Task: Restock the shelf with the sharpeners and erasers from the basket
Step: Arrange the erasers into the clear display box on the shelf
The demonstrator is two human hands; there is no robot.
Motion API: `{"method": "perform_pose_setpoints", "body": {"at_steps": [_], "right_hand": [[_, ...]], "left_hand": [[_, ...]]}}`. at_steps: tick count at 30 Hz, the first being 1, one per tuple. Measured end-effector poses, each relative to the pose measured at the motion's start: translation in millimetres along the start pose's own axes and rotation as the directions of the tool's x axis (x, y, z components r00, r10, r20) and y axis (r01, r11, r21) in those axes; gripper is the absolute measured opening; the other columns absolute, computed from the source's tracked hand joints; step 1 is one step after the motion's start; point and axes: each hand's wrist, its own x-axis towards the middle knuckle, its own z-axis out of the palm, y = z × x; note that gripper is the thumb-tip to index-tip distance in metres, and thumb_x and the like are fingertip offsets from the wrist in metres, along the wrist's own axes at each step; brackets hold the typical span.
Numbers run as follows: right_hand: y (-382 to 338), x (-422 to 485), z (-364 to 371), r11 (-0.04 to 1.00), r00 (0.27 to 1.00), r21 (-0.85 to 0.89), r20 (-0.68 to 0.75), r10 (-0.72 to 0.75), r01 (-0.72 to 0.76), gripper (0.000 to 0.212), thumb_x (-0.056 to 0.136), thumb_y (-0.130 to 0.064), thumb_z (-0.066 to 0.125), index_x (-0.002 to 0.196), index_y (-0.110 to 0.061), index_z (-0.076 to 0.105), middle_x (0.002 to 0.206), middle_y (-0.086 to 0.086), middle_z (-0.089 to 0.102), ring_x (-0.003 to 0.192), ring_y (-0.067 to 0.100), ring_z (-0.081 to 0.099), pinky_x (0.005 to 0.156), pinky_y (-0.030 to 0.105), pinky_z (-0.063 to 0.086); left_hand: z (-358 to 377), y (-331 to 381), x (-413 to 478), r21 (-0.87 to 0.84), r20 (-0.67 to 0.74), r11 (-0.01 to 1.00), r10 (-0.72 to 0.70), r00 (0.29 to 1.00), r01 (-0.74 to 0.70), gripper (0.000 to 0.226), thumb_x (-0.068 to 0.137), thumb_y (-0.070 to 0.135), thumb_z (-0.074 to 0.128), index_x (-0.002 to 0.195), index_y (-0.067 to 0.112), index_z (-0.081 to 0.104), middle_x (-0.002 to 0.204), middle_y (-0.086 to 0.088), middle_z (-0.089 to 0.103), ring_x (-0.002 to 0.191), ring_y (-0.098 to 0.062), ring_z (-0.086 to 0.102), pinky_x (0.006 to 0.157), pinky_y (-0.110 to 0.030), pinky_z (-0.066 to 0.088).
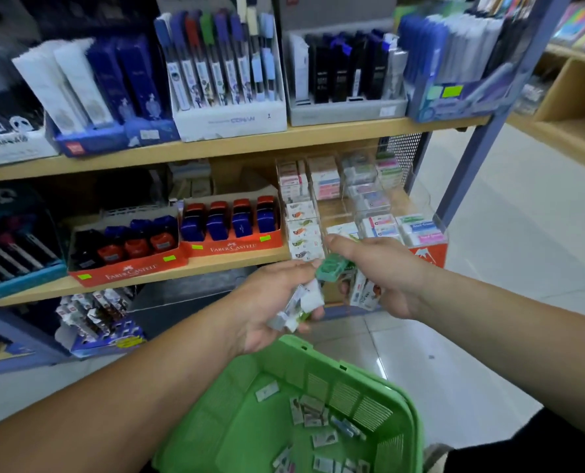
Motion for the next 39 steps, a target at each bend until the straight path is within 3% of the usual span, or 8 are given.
{"method": "perform_pose_setpoints", "body": {"at_steps": [3,8,13,16,22,27,31,39], "right_hand": [[-10,11,-3,0.997,0.996,0.042,-0.071,-0.055,0.058,0.099,0.051,-0.065,0.088,0.129,-0.010,0.065,0.122,0.014,0.074,0.105,0.031,0.070,0.100,0.057,0.055],[-16,23,-9,0.988,0.987,0.030,-0.070,-0.146,0.148,0.095,0.052,-0.071,0.085,0.129,-0.018,0.068,0.122,0.004,0.075,0.115,0.031,0.070,0.106,0.059,0.052],[-24,29,-31,0.974,0.975,0.058,-0.056,-0.217,0.220,0.057,0.071,-0.066,0.086,0.111,-0.027,0.074,0.102,-0.009,0.080,0.102,0.017,0.073,0.088,0.037,0.055],[-27,30,-52,0.964,0.984,0.212,0.043,-0.174,0.162,0.044,0.080,-0.046,0.085,0.116,-0.023,0.074,0.097,0.002,0.080,0.081,0.022,0.071,0.068,0.033,0.060],[-25,31,-65,0.959,0.969,0.181,0.081,-0.234,0.217,0.031,0.089,-0.024,0.081,0.118,-0.015,0.077,0.110,0.005,0.080,0.085,0.025,0.072,0.087,0.043,0.059],[-23,36,-82,0.965,0.969,0.100,0.017,-0.246,0.243,0.022,0.091,-0.016,0.079,0.113,-0.010,0.078,0.106,0.015,0.079,0.092,0.049,0.071,0.098,0.064,0.055],[-29,35,-91,0.970,0.970,-0.050,0.065,-0.235,0.238,0.016,0.090,-0.012,0.080,0.106,-0.010,0.079,0.102,0.017,0.079,0.093,0.045,0.073,0.091,0.054,0.059],[-28,59,-92,0.954,0.946,0.083,-0.178,-0.270,0.288,0.016,0.088,-0.022,0.084,0.102,-0.015,0.079,0.094,0.009,0.081,0.092,0.043,0.076,0.087,0.062,0.060]], "left_hand": [[9,11,10,-0.026,-0.031,0.998,0.054,0.998,-0.055,0.040,0.092,0.042,0.072,0.122,0.015,0.071,0.084,-0.006,0.072,0.063,-0.021,0.064,0.049,-0.029,0.045],[10,26,26,0.131,0.012,0.986,0.100,0.995,-0.101,0.027,0.084,0.028,0.082,0.103,0.010,0.075,0.073,-0.007,0.067,0.064,-0.025,0.064,0.048,-0.029,0.046],[20,40,46,0.138,0.028,0.978,0.153,0.988,-0.156,0.014,0.084,0.022,0.081,0.091,0.014,0.073,0.076,-0.011,0.065,0.064,-0.025,0.061,0.050,-0.029,0.046],[25,48,59,0.077,-0.036,0.974,0.217,0.975,-0.214,0.023,0.082,0.024,0.082,0.099,0.013,0.071,0.092,-0.018,0.067,0.071,-0.028,0.062,0.052,-0.030,0.047],[42,54,71,0.139,-0.059,0.963,0.240,0.969,-0.230,0.018,0.089,0.023,0.078,0.099,0.009,0.073,0.090,-0.009,0.073,0.077,-0.026,0.066,0.059,-0.033,0.050],[46,60,82,0.560,-0.064,0.734,0.501,0.863,-0.384,0.018,0.093,0.029,0.076,0.110,0.031,0.078,0.105,0.023,0.074,0.101,0.008,0.066,0.087,-0.019,0.051],[45,76,84,0.708,0.194,0.529,0.491,0.849,-0.468,0.039,0.093,0.025,0.076,0.127,0.043,0.070,0.111,0.031,0.068,0.093,0.019,0.062,0.074,-0.009,0.048],[43,94,116,0.756,0.130,0.531,0.450,0.883,-0.382,0.014,0.089,0.030,0.080,0.097,0.032,0.068,0.102,0.016,0.069,0.089,-0.009,0.069,0.071,-0.031,0.055]]}}
